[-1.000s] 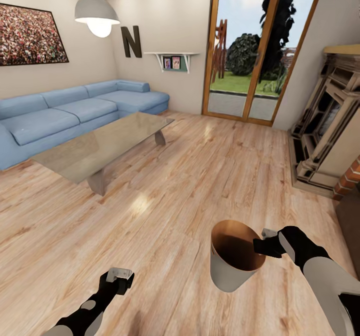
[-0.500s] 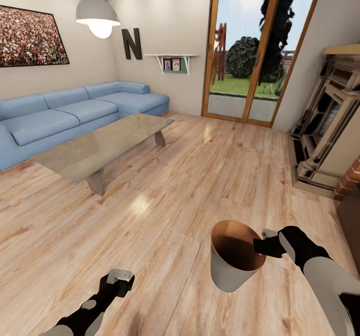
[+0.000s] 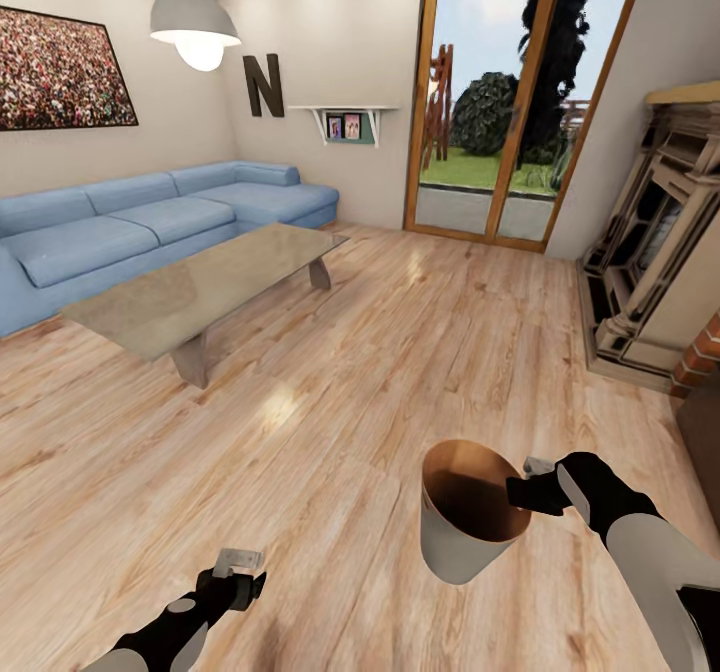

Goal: Put the three can of soda from the living room inside the tash can in the kitchen.

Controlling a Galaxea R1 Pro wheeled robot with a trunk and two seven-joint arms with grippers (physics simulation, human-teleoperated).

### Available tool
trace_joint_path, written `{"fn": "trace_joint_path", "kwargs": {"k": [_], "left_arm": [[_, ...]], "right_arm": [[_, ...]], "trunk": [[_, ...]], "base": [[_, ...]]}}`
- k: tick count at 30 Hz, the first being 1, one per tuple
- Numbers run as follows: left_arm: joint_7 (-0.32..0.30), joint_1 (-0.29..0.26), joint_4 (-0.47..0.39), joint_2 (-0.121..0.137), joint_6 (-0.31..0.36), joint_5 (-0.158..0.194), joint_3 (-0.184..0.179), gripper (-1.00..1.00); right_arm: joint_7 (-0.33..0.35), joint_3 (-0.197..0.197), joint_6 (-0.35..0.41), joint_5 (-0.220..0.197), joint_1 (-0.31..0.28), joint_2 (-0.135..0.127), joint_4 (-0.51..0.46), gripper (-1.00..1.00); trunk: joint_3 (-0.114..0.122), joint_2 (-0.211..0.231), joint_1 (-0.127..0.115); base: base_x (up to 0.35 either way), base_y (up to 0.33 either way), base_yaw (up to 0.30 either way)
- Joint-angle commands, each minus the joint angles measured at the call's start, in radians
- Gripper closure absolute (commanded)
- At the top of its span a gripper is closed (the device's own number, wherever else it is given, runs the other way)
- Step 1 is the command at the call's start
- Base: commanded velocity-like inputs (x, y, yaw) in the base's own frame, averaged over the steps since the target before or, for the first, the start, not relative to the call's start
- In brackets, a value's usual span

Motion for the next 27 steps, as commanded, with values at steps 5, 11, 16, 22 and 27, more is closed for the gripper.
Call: {"fn": "trace_joint_path", "kwargs": {"k": [5,11,16,22,27], "left_arm": [[-0.001,0.0,0.0,-0.002,-0.001,-0.001,-0.005,-1.0],[0.0,0.0,0.0,-0.003,0.0,-0.001,-0.033,-1.0],[0.0,0.0,0.0,-0.003,0.0,-0.001,-0.037,-1.0],[0.0,0.0,0.0,-0.004,0.0,-0.001,-0.038,-1.0],[0.0,0.0,0.0,-0.005,0.0,-0.001,-0.038,-1.0]], "right_arm": [[-0.005,-0.001,0.003,-0.017,-0.001,0.0,-0.001,1.0],[-0.005,-0.001,0.003,-0.017,-0.001,0.0,-0.001,1.0],[-0.004,-0.001,0.0,-0.017,-0.001,0.0,-0.001,1.0],[0.002,-0.003,-0.002,-0.017,0.002,-0.001,-0.061,1.0],[0.004,-0.004,0.009,-0.019,0.006,-0.001,-0.158,1.0]], "trunk": [[-0.016,-0.035,0.019],[-0.034,-0.077,0.042],[-0.05,-0.112,0.061],[-0.069,-0.154,0.084],[-0.085,-0.189,0.104]], "base": [[0.0,0.0,0.0],[0.0,0.0,0.0],[0.0,0.0,0.0],[0.0,0.0,0.0],[0.0,0.0,0.0]]}}
